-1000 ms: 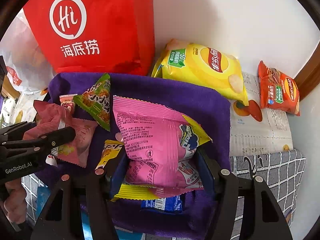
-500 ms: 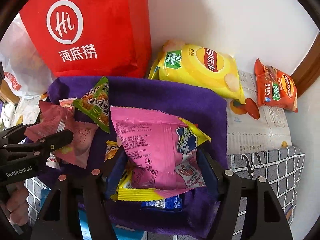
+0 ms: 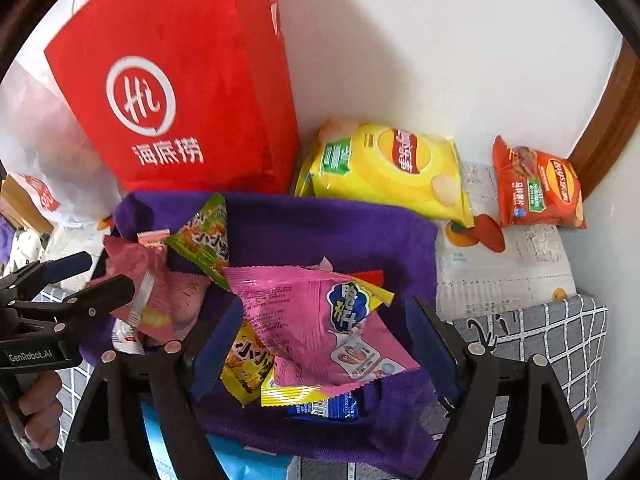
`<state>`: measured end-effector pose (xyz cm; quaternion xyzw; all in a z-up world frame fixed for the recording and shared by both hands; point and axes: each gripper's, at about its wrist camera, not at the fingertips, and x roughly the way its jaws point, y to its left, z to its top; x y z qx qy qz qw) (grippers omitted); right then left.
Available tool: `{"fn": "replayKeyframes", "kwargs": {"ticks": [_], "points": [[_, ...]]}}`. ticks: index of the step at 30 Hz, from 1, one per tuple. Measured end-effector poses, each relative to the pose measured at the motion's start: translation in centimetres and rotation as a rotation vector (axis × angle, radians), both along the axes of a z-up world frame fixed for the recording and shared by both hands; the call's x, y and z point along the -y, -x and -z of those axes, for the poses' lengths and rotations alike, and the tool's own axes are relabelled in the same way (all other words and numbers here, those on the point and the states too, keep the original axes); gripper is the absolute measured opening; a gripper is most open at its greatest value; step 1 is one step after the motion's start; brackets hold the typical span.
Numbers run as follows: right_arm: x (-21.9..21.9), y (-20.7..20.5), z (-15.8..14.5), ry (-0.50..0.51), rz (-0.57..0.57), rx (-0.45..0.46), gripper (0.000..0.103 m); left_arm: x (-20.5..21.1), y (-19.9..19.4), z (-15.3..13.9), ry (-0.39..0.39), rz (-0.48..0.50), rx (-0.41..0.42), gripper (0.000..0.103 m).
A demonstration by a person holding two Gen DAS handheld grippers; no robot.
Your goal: Organize snacks
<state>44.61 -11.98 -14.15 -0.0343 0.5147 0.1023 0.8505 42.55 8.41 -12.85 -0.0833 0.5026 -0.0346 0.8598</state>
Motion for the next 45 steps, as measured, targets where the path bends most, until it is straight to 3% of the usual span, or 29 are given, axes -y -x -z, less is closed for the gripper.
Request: {"fn": "replayKeyframes", "kwargs": {"ticks": [6,14,17,21,37,45], "points": [[-0.3,1.3,-2.1,-0.009,-0.014,0.025,0.083,0.8,1.5,-2.6,-0.08,0.002,0.041,0.098],[-1.7,5.4,-4.2,0.006,-0.047,0.067,0.083,1.2,6.1,-4.8,-0.073,-0.001,0.068,0.098],[-1.3,8.1,-5.4,-0.023,-0.043,0.079,0.082,1.1,8.7,-5.9,-0.064,-0.017,0.094,0.098],[-1.1,12.2,-7.1,0.026,-0.029,0.141,0.082,0.8,12.3,-7.4,-0.034,-0.023,0.118,0.098],[0.7,27.5,-11.1,-0.009,0.06,0.211,0.082,2.3,26.8,-10.5,-0.081,-0.055,0.25,0.098],[2.8,33.9,-11.7,-0.034,0.103,0.258,0.093,4.3,33.0,-11.2,-0.114,-0.056,0.314,0.098]]}}
